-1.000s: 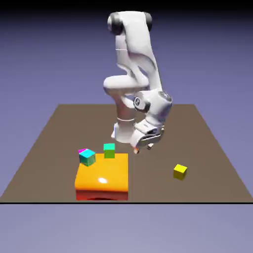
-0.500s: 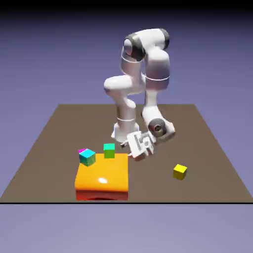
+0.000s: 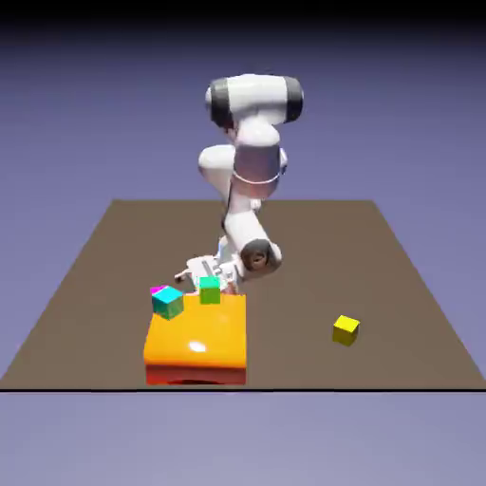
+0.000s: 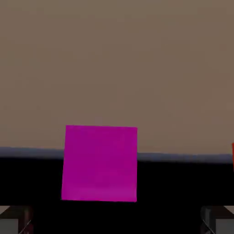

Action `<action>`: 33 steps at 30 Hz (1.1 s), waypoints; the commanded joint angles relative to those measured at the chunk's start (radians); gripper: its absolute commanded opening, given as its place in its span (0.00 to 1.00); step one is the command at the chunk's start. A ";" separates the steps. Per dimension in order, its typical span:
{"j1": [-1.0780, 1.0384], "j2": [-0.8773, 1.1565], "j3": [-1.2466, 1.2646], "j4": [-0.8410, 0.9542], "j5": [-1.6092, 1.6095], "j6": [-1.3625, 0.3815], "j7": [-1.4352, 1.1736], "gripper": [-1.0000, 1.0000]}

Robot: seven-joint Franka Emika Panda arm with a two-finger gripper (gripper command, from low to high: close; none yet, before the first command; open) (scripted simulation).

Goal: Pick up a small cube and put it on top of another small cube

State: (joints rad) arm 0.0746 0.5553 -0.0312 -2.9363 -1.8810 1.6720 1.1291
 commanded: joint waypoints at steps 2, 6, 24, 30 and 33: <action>-0.072 0.019 0.024 0.013 -0.045 -0.031 -0.012 0.50; -0.217 0.056 0.073 0.040 -0.134 -0.092 -0.035 0.50; -0.183 0.047 0.061 0.034 -0.112 -0.077 -0.029 0.00; 0.000 0.000 0.000 0.000 0.000 0.000 0.000 0.00; 0.054 -0.014 -0.012 0.029 0.084 -0.041 -0.037 0.00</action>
State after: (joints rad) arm 0.1283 0.5410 -0.0436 -2.9070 -1.7951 1.6314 1.0924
